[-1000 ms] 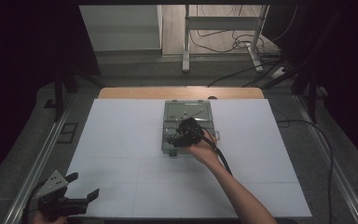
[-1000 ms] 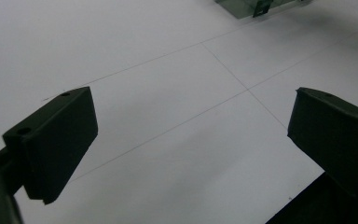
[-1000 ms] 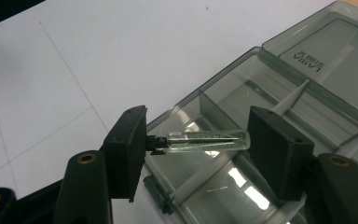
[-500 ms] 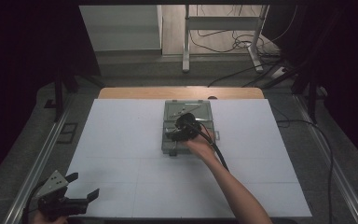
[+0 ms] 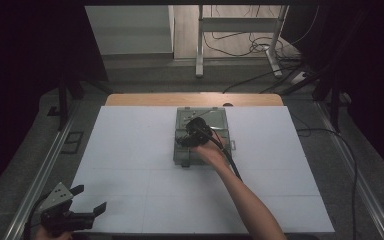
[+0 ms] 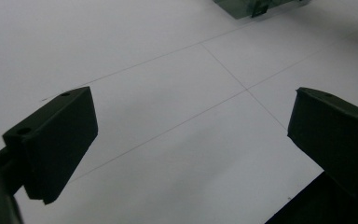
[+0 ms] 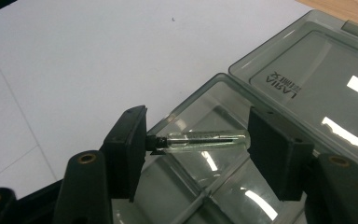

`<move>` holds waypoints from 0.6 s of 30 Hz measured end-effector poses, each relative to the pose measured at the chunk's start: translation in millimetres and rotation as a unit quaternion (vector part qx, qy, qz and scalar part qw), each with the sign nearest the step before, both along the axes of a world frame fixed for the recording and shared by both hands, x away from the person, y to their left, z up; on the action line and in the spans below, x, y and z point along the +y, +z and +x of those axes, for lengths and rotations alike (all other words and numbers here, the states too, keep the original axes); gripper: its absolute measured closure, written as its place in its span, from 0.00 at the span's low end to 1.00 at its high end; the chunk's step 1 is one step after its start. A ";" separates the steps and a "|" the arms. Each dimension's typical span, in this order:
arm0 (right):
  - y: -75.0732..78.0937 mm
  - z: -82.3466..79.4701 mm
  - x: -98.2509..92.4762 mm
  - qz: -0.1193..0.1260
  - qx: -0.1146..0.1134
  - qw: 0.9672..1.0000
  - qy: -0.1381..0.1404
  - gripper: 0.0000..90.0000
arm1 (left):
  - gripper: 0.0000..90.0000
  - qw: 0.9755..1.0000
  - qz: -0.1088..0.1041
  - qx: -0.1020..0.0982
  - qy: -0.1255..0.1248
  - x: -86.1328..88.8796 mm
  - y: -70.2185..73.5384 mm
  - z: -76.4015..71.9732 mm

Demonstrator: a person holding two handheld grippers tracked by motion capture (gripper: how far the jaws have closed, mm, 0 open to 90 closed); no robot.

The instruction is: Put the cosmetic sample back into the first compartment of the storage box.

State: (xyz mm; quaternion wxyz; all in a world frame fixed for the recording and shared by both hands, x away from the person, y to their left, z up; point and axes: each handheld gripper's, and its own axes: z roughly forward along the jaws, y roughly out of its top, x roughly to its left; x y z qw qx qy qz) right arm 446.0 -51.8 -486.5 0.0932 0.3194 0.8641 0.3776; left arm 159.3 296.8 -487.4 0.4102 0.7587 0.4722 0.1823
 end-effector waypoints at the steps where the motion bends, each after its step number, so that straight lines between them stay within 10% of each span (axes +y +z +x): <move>1: -0.3 1.2 0.4 0.000 -0.001 1.000 0.000 0.44 | 0.02 1.000 0.000 0.000 0.000 0.0 0.0 0.0; 18: -4.9 10.8 8.3 -0.015 -0.008 1.000 -0.007 0.41 | 0.02 1.000 0.003 -0.001 -0.001 -0.5 0.0 -0.2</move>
